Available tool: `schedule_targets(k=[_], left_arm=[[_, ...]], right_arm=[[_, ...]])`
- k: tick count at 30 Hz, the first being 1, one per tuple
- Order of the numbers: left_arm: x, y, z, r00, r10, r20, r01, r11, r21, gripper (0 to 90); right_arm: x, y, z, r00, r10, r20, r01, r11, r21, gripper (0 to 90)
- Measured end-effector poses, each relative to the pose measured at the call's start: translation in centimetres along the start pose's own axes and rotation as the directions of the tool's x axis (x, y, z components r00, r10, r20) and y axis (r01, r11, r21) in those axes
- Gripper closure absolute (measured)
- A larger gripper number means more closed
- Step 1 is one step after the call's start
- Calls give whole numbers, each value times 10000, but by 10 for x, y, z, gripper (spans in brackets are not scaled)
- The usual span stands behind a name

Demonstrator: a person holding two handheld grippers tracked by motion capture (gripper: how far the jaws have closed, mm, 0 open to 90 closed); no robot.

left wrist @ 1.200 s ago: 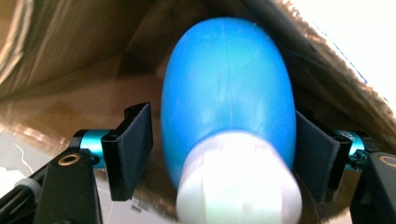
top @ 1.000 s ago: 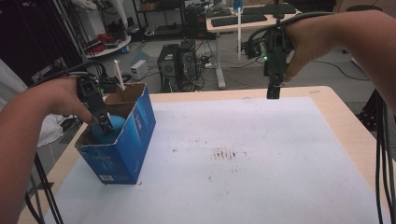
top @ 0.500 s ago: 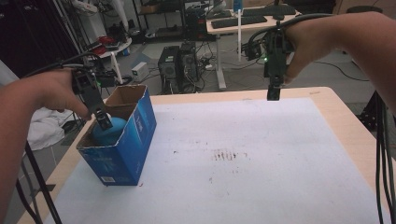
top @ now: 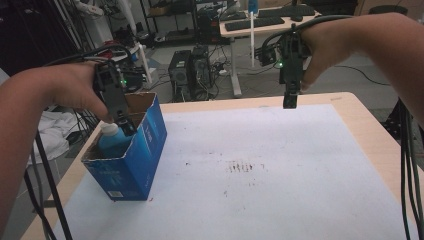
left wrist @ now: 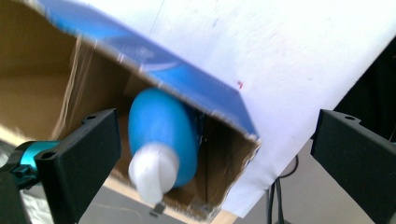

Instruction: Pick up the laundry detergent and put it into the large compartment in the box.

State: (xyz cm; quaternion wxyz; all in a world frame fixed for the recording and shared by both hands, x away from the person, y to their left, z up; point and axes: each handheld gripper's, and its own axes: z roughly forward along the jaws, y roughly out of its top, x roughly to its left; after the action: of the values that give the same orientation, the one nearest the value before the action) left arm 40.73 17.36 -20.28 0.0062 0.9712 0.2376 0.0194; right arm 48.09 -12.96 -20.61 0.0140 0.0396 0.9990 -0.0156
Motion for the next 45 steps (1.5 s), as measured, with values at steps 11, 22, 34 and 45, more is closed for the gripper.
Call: schedule_targets(k=[11,22,34,45], left_arm=[[-27,33,8,9805,1947,256,-1949,9808,81,17],[-54,43,15,9559,2904,449,-2900,9569,-160,17],[-79,43,30,9382,3381,736,-3359,9410,-403,18],[-80,46,42,9362,3334,1115,-3312,9428,-383,18]], right_arm=[[4,-7,-4,10000,62,66,-62,10000,8,34],[15,-6,-8,9999,98,115,-98,9999,63,33],[21,-3,-10,9999,107,116,-107,9999,60,33],[19,-7,-10,9998,171,128,-172,9998,103,33]])
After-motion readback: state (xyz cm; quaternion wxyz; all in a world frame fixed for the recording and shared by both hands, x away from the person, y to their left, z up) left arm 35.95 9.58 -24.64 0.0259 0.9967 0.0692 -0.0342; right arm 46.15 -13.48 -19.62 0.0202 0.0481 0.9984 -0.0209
